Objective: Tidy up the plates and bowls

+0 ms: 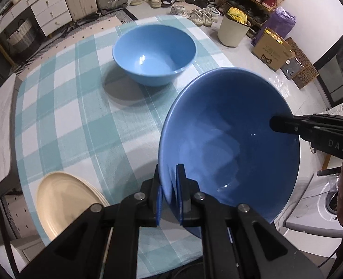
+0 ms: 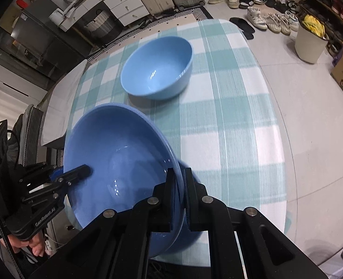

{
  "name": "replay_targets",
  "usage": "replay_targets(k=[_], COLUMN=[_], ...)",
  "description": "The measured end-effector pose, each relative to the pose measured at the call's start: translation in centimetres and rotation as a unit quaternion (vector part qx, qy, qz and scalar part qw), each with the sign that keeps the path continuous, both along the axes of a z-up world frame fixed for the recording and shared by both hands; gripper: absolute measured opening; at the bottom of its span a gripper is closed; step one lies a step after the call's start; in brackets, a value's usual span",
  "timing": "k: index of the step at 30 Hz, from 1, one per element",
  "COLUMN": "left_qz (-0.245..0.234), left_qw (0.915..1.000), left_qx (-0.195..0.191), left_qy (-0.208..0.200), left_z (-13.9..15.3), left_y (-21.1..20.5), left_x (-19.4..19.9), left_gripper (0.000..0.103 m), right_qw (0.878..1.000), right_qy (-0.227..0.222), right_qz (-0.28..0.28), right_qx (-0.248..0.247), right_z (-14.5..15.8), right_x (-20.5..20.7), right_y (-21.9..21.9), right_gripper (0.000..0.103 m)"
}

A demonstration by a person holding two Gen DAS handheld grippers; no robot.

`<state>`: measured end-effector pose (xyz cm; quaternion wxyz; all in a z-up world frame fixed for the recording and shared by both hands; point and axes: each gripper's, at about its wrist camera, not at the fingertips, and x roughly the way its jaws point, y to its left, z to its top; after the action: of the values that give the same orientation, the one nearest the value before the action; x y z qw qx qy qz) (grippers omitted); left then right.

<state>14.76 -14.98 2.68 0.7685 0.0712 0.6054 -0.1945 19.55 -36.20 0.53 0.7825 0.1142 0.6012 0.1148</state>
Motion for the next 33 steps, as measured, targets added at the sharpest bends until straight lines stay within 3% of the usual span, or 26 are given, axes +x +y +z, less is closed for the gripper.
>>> replay_targets(k=[11, 16, 21, 27, 28, 31, 33], left_qz=[-0.017, -0.016, -0.033, -0.028, -0.028, -0.022, -0.021], left_qw=[0.9998, 0.9997, 0.997, 0.9954, 0.995, 0.9955, 0.9958], left_qx=[0.009, 0.017, 0.053, 0.067, 0.071, 0.063, 0.054], left_qy=[0.005, -0.011, -0.045, -0.062, -0.065, -0.067, -0.071], left_z=[-2.4, -3.6, -4.7, -5.1, -5.1, -5.1, -5.0], left_y=[-0.6, -0.6, -1.3, -1.1, -1.1, -0.9, -0.7], left_x=[-2.5, -3.2, -4.5, -4.5, -4.4, -4.3, -4.3], left_gripper=[0.008, 0.008, 0.01, 0.014, 0.016, 0.037, 0.039], right_qw=[1.0, 1.0, 1.0, 1.0, 1.0, 1.0, 1.0], right_qy=[0.02, 0.03, 0.02, -0.006, -0.009, -0.018, -0.021], right_qz=[0.0, 0.002, -0.003, 0.006, 0.007, 0.011, 0.009], right_qx=[0.001, 0.006, 0.009, -0.007, -0.014, -0.018, -0.015], right_z=[-3.4, -5.2, -6.2, -6.2, -6.1, -5.9, -5.7], right_x=[-2.7, -3.2, -3.8, -4.3, -4.3, -4.6, -4.8], right_y=[-0.6, -0.6, -0.7, -0.1, 0.1, 0.3, 0.2], right_gripper=[0.007, 0.007, 0.007, 0.007, 0.007, 0.007, 0.007])
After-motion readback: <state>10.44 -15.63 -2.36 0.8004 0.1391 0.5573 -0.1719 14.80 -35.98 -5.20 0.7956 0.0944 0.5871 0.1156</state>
